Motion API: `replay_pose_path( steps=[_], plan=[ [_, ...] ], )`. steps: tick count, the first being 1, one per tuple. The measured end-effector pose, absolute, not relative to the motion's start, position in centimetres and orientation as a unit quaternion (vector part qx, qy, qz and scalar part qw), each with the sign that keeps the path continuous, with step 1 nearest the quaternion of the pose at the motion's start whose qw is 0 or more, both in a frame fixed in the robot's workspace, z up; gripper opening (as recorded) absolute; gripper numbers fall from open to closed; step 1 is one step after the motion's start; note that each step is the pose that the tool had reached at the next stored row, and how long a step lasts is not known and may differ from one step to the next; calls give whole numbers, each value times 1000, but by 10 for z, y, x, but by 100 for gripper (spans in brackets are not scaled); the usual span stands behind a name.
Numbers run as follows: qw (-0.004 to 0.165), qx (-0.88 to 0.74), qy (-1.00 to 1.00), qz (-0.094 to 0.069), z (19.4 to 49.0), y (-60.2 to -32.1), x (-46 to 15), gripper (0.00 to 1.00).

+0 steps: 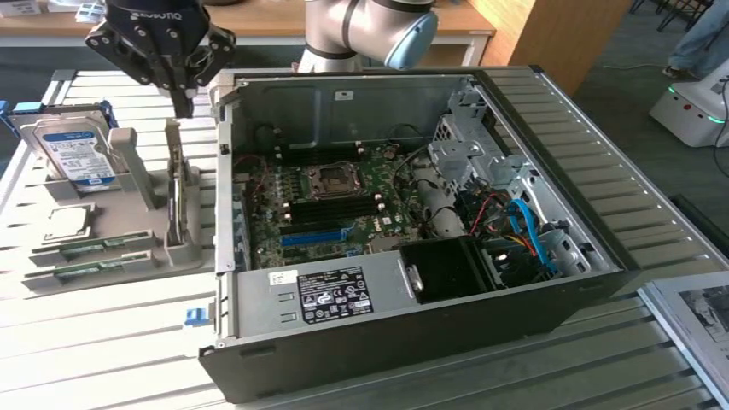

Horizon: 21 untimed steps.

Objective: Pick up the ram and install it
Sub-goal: 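Reach for the ram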

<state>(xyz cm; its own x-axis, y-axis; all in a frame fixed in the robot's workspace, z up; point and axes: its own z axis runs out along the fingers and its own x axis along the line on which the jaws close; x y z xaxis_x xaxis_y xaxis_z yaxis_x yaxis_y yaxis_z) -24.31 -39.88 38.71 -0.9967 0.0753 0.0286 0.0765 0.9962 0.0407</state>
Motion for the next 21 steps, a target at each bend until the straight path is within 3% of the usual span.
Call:
replay_pose_path(
  steps=[21],
  plan=[
    [33, -38, -999, -20, 384, -399, -274, 10]
  ],
)
